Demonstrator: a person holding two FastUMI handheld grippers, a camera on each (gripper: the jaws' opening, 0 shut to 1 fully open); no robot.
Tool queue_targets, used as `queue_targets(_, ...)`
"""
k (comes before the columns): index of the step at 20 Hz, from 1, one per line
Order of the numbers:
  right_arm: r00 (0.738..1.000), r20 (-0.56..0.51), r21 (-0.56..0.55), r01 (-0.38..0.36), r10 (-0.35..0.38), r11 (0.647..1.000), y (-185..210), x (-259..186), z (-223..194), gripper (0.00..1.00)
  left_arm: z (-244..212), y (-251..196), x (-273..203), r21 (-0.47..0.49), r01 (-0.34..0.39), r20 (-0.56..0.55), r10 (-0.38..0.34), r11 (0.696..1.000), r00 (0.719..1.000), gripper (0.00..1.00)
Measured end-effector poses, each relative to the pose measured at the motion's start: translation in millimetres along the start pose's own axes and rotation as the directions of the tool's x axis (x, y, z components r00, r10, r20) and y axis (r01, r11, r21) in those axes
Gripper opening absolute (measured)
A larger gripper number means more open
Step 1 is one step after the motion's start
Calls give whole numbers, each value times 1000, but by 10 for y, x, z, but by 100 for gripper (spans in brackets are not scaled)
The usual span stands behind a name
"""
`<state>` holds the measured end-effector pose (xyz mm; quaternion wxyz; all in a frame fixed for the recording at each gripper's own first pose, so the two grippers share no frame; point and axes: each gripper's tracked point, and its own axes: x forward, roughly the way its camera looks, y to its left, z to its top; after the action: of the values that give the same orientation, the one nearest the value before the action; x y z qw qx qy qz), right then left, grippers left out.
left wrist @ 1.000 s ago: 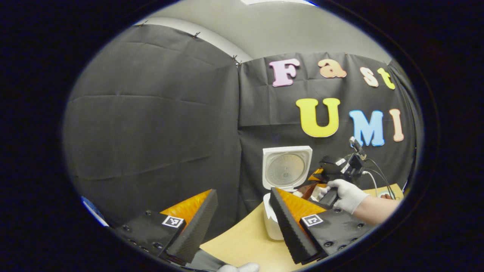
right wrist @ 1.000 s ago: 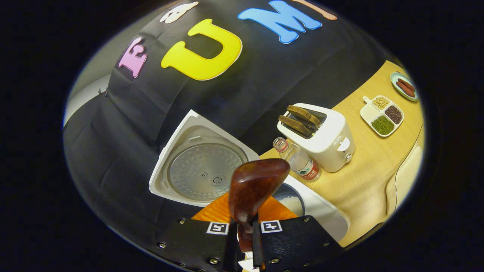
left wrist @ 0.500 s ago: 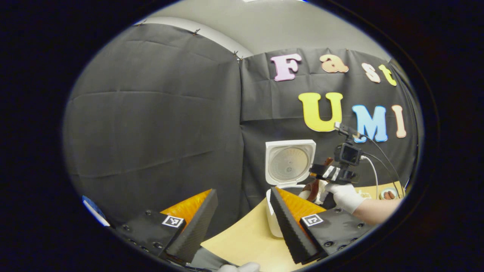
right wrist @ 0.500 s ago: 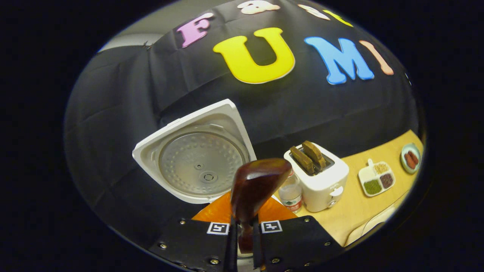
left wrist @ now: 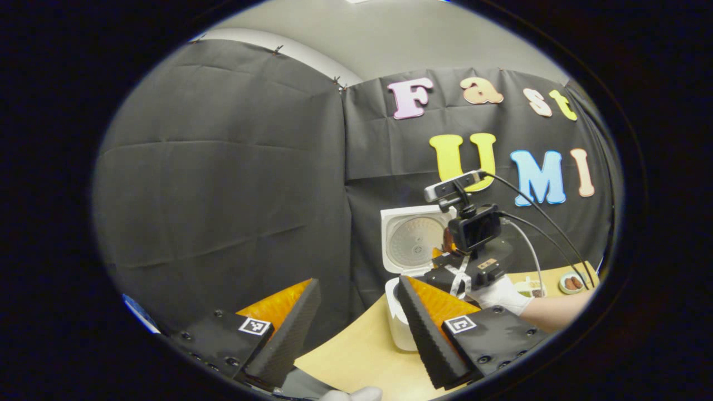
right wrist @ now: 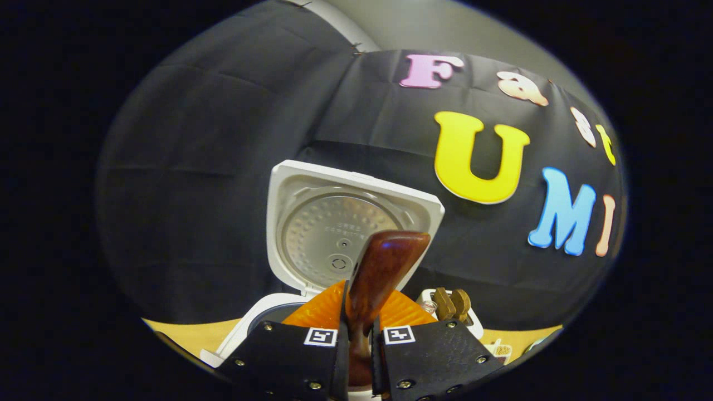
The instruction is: Close the left gripper, press the button to open the rice cooker; take a wooden spoon from the chopstick holder with the right hand, scoop a spoonful of rice and pour it into the rice cooker, then put the wooden spoon back into the chopstick holder.
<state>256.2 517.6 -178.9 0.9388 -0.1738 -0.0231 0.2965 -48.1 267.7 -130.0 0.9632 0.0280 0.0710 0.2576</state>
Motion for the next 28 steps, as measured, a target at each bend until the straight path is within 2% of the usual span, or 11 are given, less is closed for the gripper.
queue_targets(3, 1000, 17, -60, -18, 19, 998, 56, -32, 2, 16, -28, -9, -33, 6, 6, -3, -5, 1000, 1000, 99)
queue_targets(7, 1000, -8, -39, -17, 16, 999, 4, -1, -31, 16, -12, 0, -22, 6, 5, -2, -5, 1000, 1000, 100)
queue_targets(8, 999, -22, 0, -25, 25, 1000, -7, 6, -58, 16, -6, 6, -21, 0, 5, -4, -5, 1000, 1000, 98)
queue_targets(10, 995, -74, 173, -48, 62, 984, -43, 16, -107, 16, -16, -1, 3, -12, 8, -10, -9, 1000, 1000, 96)
queue_targets(11, 992, -97, 287, -55, 86, 956, -51, -6, -99, 16, -18, -15, 10, -11, 11, -14, -11, 1000, 1000, 96)
queue_targets(13, 989, -102, 483, -49, 112, 874, -164, -60, -1, 16, -7, -21, -6, -10, 14, -9, -14, 1000, 1000, 100)
queue_targets(15, 988, -113, 601, -18, 108, 799, -360, -85, -11, 16, 18, -31, -5, -5, 18, -4, -18, 1000, 1000, 96)
queue_targets(17, 989, -117, 659, 7, 93, 752, -569, -123, -20, 16, 37, -88, 3, -4, 31, 1, -31, 1000, 1000, 96)
queue_targets(21, 988, -149, 733, 78, 48, 676, -1017, -349, -204, 17, 66, -192, -5, -2, 84, 11, -84, 996, 996, 96)
queue_targets(25, 982, -178, 751, 176, -61, 637, -1745, -731, -431, 16, 231, -600, 3, 11, 150, 29, -150, 989, 988, 96)
queue_targets(28, 965, -205, 749, 262, -163, 609, -2440, -1139, -673, 16, 262, -902, -15, 19, 206, 36, -207, 978, 978, 97)
